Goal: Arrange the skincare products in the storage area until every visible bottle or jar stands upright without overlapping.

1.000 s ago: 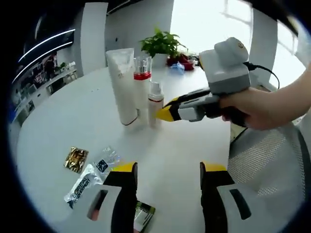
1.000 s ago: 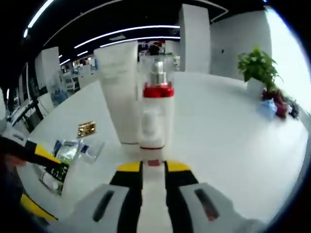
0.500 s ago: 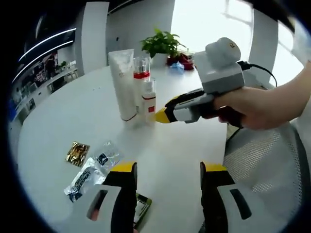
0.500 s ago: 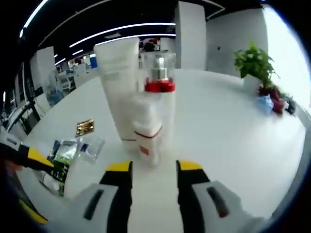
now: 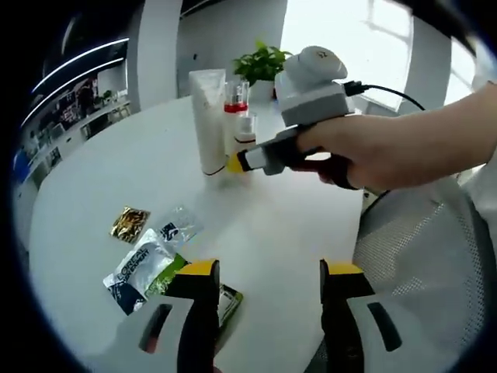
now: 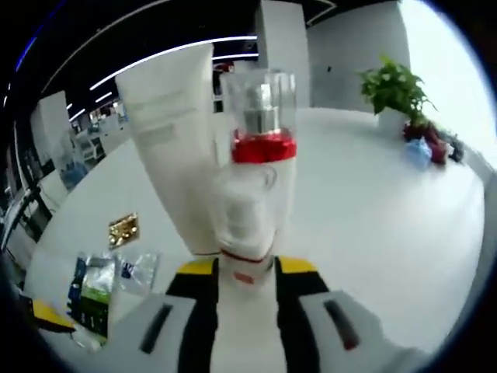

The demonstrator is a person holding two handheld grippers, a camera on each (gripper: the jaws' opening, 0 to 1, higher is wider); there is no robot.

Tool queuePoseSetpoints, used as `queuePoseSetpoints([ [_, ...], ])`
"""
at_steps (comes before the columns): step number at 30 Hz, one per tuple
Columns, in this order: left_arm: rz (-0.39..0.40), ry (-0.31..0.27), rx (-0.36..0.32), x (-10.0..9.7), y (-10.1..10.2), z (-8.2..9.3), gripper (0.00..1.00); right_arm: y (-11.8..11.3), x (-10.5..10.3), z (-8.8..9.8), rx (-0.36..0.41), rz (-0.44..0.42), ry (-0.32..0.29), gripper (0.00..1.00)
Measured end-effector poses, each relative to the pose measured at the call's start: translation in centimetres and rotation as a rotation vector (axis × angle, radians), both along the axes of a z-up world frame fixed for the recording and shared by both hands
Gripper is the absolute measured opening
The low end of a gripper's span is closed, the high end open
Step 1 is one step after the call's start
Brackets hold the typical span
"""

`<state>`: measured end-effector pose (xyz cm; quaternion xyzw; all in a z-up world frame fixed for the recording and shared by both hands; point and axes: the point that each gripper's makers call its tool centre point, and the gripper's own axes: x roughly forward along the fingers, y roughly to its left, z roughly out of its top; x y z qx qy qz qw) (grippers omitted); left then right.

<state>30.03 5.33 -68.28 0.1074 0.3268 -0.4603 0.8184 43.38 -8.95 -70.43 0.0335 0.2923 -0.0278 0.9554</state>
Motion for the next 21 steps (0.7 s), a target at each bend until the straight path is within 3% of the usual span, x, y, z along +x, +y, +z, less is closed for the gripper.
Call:
queuePoseSetpoints([
  [11, 0.013, 0.003, -0.007, 0.5, -0.1, -0.1, 0.49, -1.2, -1.8, -0.1, -0.022, 0.025, 0.014, 0.2],
  [21, 0.001, -0.001, -0.007, 0.5, -0.2, 0.1, 0.48, -1.2, -0.5, 0.0, -0.044, 0.039, -0.005, 0.21],
])
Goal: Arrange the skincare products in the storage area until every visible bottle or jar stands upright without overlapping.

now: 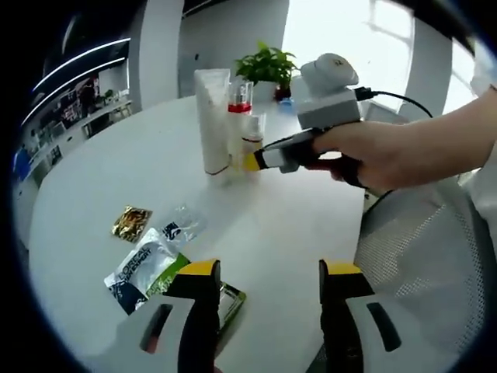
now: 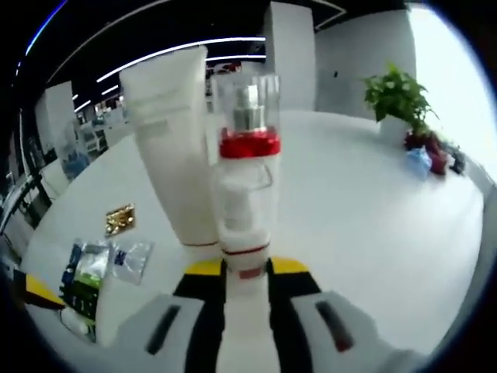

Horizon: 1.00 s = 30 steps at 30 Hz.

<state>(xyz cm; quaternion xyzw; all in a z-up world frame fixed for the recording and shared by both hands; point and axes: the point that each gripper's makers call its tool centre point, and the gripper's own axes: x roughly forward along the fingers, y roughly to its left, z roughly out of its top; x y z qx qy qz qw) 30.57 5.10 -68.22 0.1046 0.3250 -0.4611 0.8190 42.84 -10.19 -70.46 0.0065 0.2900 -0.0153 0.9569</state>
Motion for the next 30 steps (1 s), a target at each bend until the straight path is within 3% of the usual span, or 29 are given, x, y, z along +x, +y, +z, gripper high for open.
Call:
queuePoseSetpoints([
  [7, 0.013, 0.007, 0.012, -0.1, 0.7, -0.3, 0.48, -0.3, -0.3, -0.1, 0.013, -0.025, 0.0, 0.2],
  [25, 0.001, 0.0, 0.009, 0.0, 0.2, 0.0, 0.48, -0.2, -0.7, -0.2, -0.005, -0.027, 0.014, 0.21],
  [30, 0.005, -0.004, 0.009, 0.2, 0.2, 0.1, 0.48, 0.0, -1.0, -0.5, -0.012, -0.016, 0.032, 0.25],
])
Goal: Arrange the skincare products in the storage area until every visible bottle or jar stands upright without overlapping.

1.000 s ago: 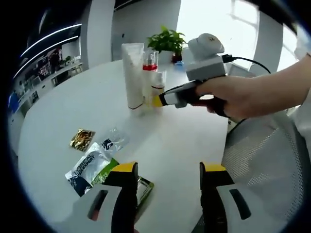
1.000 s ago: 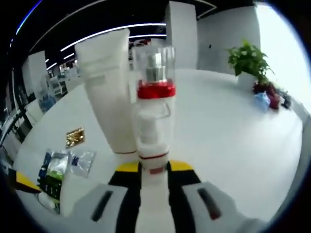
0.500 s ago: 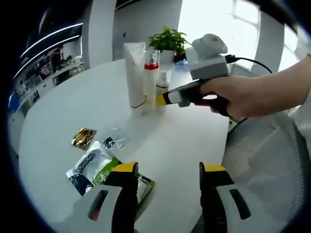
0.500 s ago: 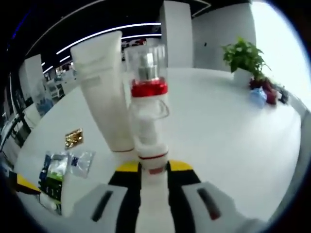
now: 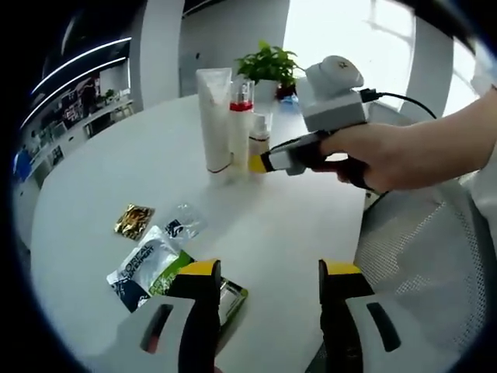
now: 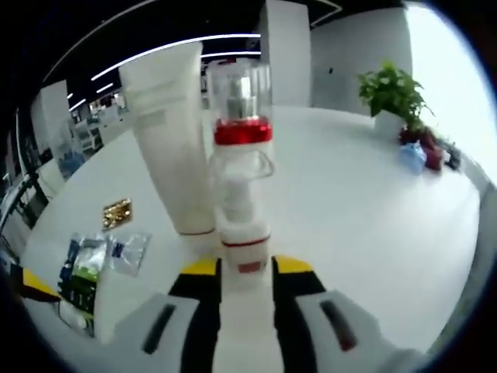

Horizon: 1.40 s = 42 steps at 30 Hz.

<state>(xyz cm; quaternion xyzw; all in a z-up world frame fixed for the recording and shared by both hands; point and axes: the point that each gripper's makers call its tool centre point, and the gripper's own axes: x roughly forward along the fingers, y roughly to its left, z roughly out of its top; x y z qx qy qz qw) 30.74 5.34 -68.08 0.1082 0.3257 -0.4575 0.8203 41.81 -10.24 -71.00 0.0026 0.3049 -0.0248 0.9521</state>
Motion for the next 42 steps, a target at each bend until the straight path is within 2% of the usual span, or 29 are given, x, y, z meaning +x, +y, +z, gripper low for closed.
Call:
queuePoseSetpoints([
  [8, 0.009, 0.0, -0.003, 0.0, 0.0, 0.1, 0.51, -0.3, -1.1, 0.0, -0.004, 0.035, 0.023, 0.3],
  [18, 0.064, -0.007, 0.014, 0.2, 1.3, 1.0, 0.64, -0.3, -3.7, 0.4, 0.012, 0.138, 0.029, 0.44],
  [25, 0.115, -0.004, 0.029, -0.3, 3.1, 1.4, 0.71, -0.1, -5.1, 2.1, 0.025, 0.216, 0.005, 0.56],
  [30, 0.165, 0.008, 0.028, -0.9, 4.4, 1.8, 0.77, 0.9, -6.2, 3.5, 0.033, 0.331, -0.007, 0.62],
  [34, 0.219, 0.014, 0.032, -1.4, 5.5, 2.1, 0.84, 1.3, -7.5, 4.5, 0.0, 0.411, -0.01, 0.68],
  [42, 0.284, 0.013, 0.017, -2.5, 7.3, 3.1, 0.9, 1.0, -9.2, 6.2, 0.046, 0.472, -0.041, 0.82],
])
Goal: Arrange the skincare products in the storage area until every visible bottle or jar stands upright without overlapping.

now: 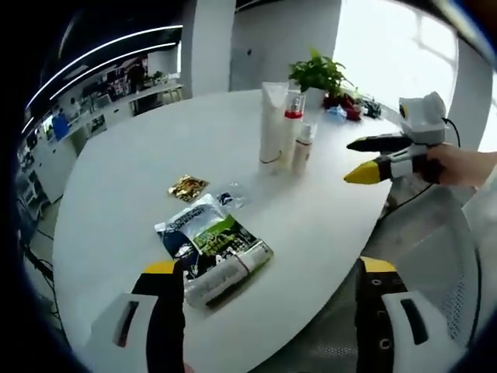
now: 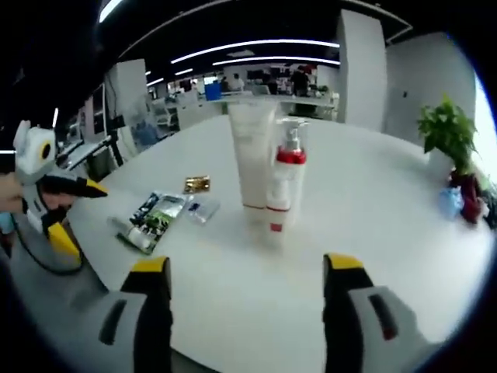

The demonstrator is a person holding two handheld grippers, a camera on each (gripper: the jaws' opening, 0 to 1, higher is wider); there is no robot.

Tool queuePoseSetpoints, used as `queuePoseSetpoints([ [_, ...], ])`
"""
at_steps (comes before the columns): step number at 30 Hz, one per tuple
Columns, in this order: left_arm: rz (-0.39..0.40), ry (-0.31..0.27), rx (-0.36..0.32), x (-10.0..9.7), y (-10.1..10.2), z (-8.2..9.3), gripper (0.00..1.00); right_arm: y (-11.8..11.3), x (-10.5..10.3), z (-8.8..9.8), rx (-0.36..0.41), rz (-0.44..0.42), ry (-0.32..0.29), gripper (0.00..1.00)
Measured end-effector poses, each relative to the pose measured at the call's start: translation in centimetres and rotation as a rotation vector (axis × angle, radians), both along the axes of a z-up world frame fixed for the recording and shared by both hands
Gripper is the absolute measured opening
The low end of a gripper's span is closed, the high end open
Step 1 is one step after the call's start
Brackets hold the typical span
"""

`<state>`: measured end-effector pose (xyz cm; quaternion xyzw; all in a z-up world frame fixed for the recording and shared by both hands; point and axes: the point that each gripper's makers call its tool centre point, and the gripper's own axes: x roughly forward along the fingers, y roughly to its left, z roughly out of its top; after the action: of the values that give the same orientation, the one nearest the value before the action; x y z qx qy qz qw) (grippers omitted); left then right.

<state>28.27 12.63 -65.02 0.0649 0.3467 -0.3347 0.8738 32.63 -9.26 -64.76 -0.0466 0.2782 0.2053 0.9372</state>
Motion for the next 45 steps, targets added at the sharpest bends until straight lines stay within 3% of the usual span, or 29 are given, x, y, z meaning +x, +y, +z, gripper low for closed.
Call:
queuePoseSetpoints([
  [14, 0.071, -0.005, -0.026, -2.5, 1.6, 1.1, 0.97, 1.2, -2.9, 2.4, 0.112, 0.139, -0.02, 0.99],
  [21, 0.101, -0.012, -0.049, -3.1, 2.4, 0.9, 0.97, 2.5, -4.4, 3.5, 0.175, 0.205, -0.052, 1.0],
  [24, 0.11, -0.019, -0.06, -3.3, 2.4, 1.2, 0.97, 2.2, -4.5, 4.1, 0.219, 0.189, -0.056, 1.0],
  [27, 0.12, -0.042, -0.074, -3.0, 2.2, 1.8, 0.97, 2.1, -4.8, 3.8, 0.21, 0.182, -0.063, 1.0],
  [38, 0.099, -0.035, -0.043, -2.9, 1.6, 1.6, 0.96, 1.6, -4.3, 3.7, 0.193, 0.168, -0.073, 1.0],
  [45, -0.011, -0.027, 0.087, -2.4, 1.9, 0.5, 0.92, 1.3, -4.3, 3.4, 0.181, 0.164, -0.074, 1.0],
])
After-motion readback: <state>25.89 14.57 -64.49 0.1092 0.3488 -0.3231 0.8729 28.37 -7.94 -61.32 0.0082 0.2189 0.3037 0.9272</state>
